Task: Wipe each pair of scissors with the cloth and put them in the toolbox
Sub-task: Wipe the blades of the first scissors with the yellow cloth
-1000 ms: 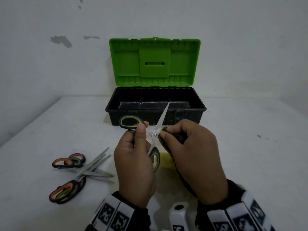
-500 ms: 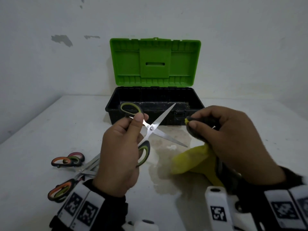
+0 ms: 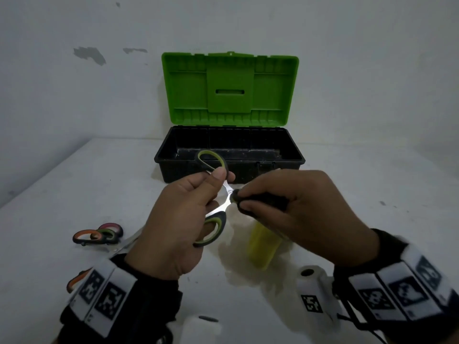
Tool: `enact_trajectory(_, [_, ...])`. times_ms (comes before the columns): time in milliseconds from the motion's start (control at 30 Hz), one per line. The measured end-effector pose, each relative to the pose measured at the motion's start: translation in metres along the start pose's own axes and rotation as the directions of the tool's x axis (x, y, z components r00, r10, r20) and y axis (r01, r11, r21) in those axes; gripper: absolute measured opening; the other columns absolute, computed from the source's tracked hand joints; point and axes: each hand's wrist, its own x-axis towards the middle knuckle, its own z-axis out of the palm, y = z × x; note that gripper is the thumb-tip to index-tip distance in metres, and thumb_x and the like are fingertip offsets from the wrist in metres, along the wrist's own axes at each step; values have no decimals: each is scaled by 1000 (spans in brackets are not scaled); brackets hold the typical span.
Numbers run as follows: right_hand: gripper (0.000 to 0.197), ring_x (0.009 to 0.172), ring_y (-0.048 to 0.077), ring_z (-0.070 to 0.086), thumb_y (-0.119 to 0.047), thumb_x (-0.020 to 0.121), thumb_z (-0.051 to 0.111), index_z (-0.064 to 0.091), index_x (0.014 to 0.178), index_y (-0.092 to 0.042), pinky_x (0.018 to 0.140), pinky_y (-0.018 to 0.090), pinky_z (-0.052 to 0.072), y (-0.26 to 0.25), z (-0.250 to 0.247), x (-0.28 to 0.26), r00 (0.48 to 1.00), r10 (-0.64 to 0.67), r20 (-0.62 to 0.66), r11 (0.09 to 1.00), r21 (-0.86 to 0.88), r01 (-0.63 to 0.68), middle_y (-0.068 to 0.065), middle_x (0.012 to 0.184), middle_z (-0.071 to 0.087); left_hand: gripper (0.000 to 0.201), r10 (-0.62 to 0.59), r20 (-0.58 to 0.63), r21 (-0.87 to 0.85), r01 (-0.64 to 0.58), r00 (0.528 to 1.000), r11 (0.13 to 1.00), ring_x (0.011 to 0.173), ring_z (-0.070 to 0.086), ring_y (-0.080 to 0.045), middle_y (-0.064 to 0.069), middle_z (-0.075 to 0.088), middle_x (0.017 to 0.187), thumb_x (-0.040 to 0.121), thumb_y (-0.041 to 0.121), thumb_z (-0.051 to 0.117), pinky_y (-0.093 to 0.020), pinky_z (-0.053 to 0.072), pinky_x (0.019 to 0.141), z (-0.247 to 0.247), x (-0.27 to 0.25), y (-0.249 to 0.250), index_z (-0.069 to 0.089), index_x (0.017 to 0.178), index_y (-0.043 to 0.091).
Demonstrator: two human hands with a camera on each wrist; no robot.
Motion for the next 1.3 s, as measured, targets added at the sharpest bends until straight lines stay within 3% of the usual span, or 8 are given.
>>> enact_trajectory(200, [25,86,6,68,-26,79,80,76,100,-14,75,26,55,3,0,-4,993,-106,51,991,-78,110,-5,94,74,27,12,-16,9,-12,1000,1000,55,42,-17,-5,50,63,83,39,62,-27,30,50,0,-3,2,76,87,15])
enact_trajectory(367, [14,81,1,66,-29,84,73,77,93,-19,71,21,53,5,-2,-5,996,-53,78,997,-47,57,-11,89,74,27,24,-24,-3,-24,999,1000,44,45,-11,3,51,51,82,37,63,-25,29,49,2,0,2,76,84,13])
enact_trajectory(567, [13,80,4,67,-24,84,71,78,95,-19,70,26,54,10,-1,-7,990,-88,106,989,-110,100,-8,88,74,28,18,-30,-23,-18,999,1000,43,33,-20,-9,47,56,85,36,63,-26,21,46,0,1,-2,76,87,12])
enact_trajectory(667, [14,77,11,68,-20,84,72,78,95,-15,68,30,55,11,7,-6,989,-144,44,976,-161,149,-3,87,75,32,49,-36,-33,-50,998,998,67,34,-32,-18,48,88,80,42,66,-39,21,57,0,4,-1,77,90,14])
enact_trajectory(800, [14,77,8,67,-21,84,73,77,96,-16,69,26,54,14,7,-6,989,-145,40,982,-113,149,-5,87,74,29,67,-59,-14,-68,996,998,49,14,-17,-36,28,73,80,39,64,-22,13,43,-5,5,6,77,86,14])
enact_trajectory(933, [14,74,4,66,-25,84,73,78,96,-19,65,27,54,20,3,-11,991,-111,76,989,-91,118,-8,84,73,29,57,-74,-34,-59,996,998,44,14,-12,-18,11,77,82,38,63,-17,14,37,-7,5,4,77,85,13])
enact_trajectory(1100, [15,78,8,67,-19,83,74,78,96,-12,71,24,54,16,10,-4,987,-158,-24,982,-106,154,-3,89,75,27,42,-57,-45,-45,997,998,41,18,-11,-15,13,75,88,35,60,-16,17,37,-4,8,3,77,85,13])
enact_trajectory(1300, [14,77,3,67,-23,84,73,78,94,-16,68,24,54,19,0,-6,989,-119,85,989,-81,126,-7,85,74,29,36,-55,-20,-37,998,999,43,14,-12,-14,11,75,88,37,59,-21,12,40,-7,7,6,76,84,13])
